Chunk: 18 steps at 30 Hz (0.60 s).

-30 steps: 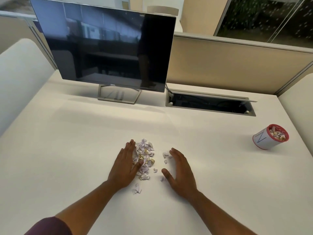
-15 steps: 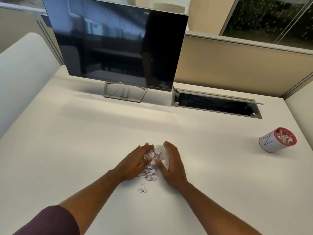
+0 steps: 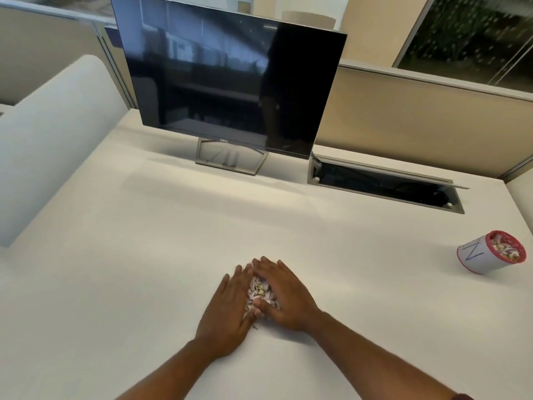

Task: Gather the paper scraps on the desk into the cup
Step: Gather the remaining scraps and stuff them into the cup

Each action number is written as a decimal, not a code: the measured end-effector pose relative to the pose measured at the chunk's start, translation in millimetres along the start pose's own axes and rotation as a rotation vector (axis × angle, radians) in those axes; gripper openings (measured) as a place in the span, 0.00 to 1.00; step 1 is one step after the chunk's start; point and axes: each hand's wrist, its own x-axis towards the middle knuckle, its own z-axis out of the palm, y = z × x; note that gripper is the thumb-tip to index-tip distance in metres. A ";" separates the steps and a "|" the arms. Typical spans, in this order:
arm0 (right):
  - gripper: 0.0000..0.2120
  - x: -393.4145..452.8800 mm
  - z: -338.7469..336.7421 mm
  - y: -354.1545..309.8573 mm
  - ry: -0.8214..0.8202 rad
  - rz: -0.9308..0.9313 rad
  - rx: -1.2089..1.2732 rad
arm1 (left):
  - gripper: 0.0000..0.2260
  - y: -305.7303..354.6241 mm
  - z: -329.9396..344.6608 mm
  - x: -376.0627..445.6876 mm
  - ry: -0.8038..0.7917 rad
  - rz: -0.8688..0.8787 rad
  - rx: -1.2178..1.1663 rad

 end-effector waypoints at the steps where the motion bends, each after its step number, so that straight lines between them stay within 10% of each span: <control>1: 0.34 -8.0 1.0 -3.2 0.028 0.011 0.037 | 0.33 4.4 1.6 -2.8 -0.009 0.025 -0.004; 7: 0.42 -73.0 5.7 0.0 0.292 0.223 -0.125 | 0.49 -8.5 -14.1 -13.7 0.008 -0.017 -0.011; 18: 0.43 -67.4 19.8 -13.8 -0.027 0.275 -0.397 | 0.46 8.6 -8.5 6.5 -0.187 0.035 0.270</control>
